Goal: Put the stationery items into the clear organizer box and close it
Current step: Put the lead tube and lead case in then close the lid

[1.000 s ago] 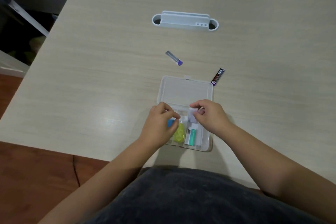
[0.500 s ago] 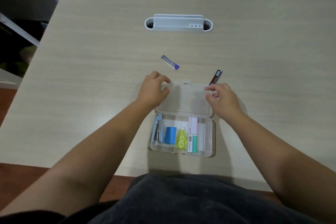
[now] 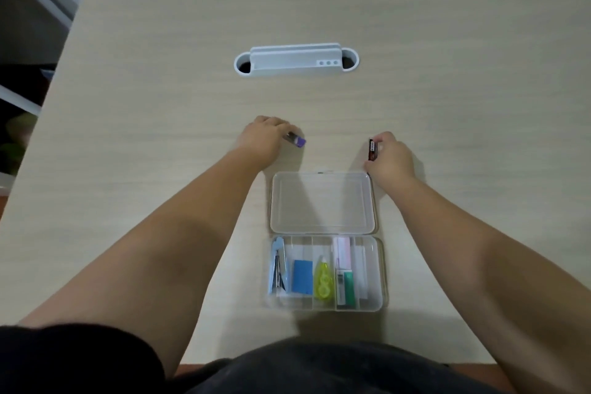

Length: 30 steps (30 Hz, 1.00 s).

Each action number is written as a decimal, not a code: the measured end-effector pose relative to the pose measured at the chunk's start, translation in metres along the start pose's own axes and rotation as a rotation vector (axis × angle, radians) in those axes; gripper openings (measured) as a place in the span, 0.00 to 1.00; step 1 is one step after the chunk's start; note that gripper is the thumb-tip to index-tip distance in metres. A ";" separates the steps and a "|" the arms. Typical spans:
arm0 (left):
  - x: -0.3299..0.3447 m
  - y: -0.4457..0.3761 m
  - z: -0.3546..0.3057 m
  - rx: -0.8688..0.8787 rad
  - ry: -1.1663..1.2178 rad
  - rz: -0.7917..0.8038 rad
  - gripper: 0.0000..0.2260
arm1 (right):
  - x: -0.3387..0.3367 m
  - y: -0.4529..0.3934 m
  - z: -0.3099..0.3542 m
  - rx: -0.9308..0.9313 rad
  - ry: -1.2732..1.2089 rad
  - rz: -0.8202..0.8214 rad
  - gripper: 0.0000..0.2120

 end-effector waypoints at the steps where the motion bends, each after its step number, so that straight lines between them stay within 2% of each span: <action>1: -0.001 -0.003 0.002 0.016 0.001 -0.022 0.24 | -0.001 -0.001 0.001 0.020 -0.034 0.001 0.24; 5: 0.001 -0.006 0.006 -0.032 0.134 -0.041 0.20 | -0.005 0.005 0.000 0.054 -0.157 0.006 0.29; 8: 0.003 -0.003 0.007 -0.049 0.206 -0.054 0.20 | -0.007 0.017 -0.007 0.083 -0.370 0.058 0.31; 11: 0.001 0.008 0.001 -0.045 0.296 -0.153 0.19 | -0.017 0.040 -0.014 0.084 -0.582 0.126 0.33; 14: -0.003 0.026 -0.020 -0.085 0.464 -0.262 0.15 | -0.027 0.071 -0.020 0.052 -0.657 0.281 0.34; 16: -0.002 0.042 -0.038 -0.135 0.586 -0.264 0.12 | -0.026 0.090 -0.027 0.024 -0.613 0.399 0.33; 18: 0.003 0.059 -0.056 -0.154 0.670 -0.230 0.11 | -0.024 0.105 -0.034 -0.029 -0.535 0.495 0.27; 21: 0.016 0.085 -0.083 -0.146 0.801 -0.191 0.11 | -0.021 0.123 -0.042 -0.092 -0.426 0.571 0.19; 30: 0.049 0.143 -0.130 -0.190 1.071 -0.047 0.17 | -0.006 0.159 -0.050 -0.120 0.023 0.512 0.32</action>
Point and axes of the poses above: each hand's wrist, its own y-axis away from the middle knuckle, its own x-axis out of the palm, z = x × y, the point moved 2 cm from there along -y, towards the middle knuckle, and after that the axes turned 12 degrees about y, right-handed, at the moved point
